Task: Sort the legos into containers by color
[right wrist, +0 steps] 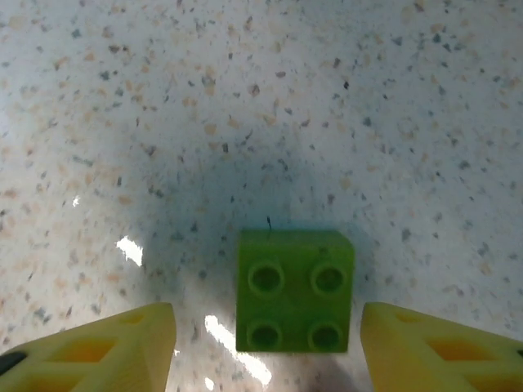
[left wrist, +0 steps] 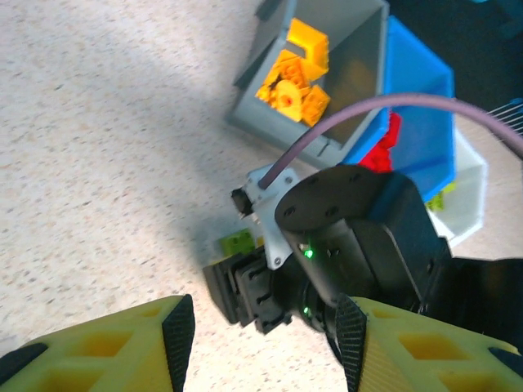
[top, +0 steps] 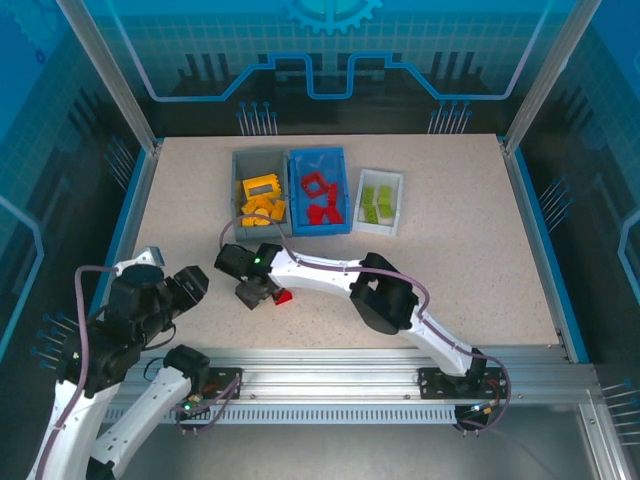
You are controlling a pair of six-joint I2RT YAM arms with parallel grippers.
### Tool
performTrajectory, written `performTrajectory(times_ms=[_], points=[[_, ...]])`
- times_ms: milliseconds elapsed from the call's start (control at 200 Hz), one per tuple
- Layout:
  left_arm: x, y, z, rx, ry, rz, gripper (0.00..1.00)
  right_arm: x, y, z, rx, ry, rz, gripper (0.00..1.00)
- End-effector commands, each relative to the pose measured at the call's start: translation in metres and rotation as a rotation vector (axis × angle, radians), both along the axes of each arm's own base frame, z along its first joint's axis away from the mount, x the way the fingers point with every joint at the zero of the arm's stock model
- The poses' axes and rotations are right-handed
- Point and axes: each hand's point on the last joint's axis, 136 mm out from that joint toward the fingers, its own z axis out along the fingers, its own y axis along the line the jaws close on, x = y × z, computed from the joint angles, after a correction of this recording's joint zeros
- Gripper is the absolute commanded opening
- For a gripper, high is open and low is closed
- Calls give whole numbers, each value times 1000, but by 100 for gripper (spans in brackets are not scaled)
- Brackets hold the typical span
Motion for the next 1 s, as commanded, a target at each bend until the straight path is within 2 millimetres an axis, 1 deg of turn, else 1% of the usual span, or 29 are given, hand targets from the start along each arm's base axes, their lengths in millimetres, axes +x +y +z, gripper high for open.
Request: performTrajectory(times_ms=[0, 30, 105, 180, 295, 340, 400, 425, 435, 450, 490, 510, 570, 610, 670, 680, 685, 690, 740, 780, 885, 945, 990], points=[[-9, 11, 3, 27, 17, 39, 53, 8, -9, -11, -63, 11, -14, 56], [-9, 11, 4, 29, 15, 39, 53, 10, -9, -13, -65, 11, -18, 53], [-9, 11, 6, 27, 11, 37, 52, 13, -11, -17, -77, 14, -32, 49], [-9, 10, 6, 26, 10, 34, 52, 15, -11, -16, -78, 5, -38, 43], [-7, 7, 6, 20, 8, 21, 52, 17, -9, -5, -48, -22, -44, 33], [-6, 5, 7, 15, 3, 8, 52, 17, -9, 5, -33, -42, -45, 31], [-2, -1, 10, 7, -8, -21, 52, 19, -10, 27, -1, -81, -52, 29], [0, -4, 12, 3, -11, -37, 52, 21, -12, 40, 17, -101, -56, 28], [1, -6, 13, 1, -15, -45, 52, 21, -13, 41, 17, -105, -58, 28], [2, -8, 15, -1, -17, -56, 52, 22, -14, 57, 41, -122, -62, 28], [7, -14, 19, -9, -24, -85, 53, 25, -21, 78, 68, -155, -73, 28], [10, -19, 23, -17, -32, -107, 53, 26, -24, 91, 88, -174, -81, 28], [19, -33, 33, -38, -48, -165, 53, 32, -43, 122, 128, -218, -116, 28], [27, -42, 41, -55, -62, -203, 53, 37, -59, 139, 150, -239, -148, 28], [40, -58, 50, -84, -71, -262, 53, 47, -89, 157, 180, -250, -215, 28], [43, -61, 51, -90, -71, -271, 53, 49, -95, 156, 177, -248, -224, 29], [44, -63, 52, -92, -72, -275, 53, 51, -97, 160, 186, -251, -231, 29], [45, -64, 53, -96, -75, -280, 53, 51, -102, 157, 180, -248, -237, 29], [59, -80, 58, -140, -77, -327, 53, 62, -130, 165, 208, -244, -305, 29], [71, -92, 58, -177, -66, -351, 53, 71, -153, 167, 228, -237, -359, 30], [99, -122, 50, -221, -36, -397, 53, 102, -214, 159, 240, -207, -524, 30], [110, -142, 50, -206, -43, -434, 53, 121, -242, 153, 246, -190, -605, 30], [118, -160, 49, -184, -49, -468, 53, 134, -258, 147, 233, -181, -656, 30]])
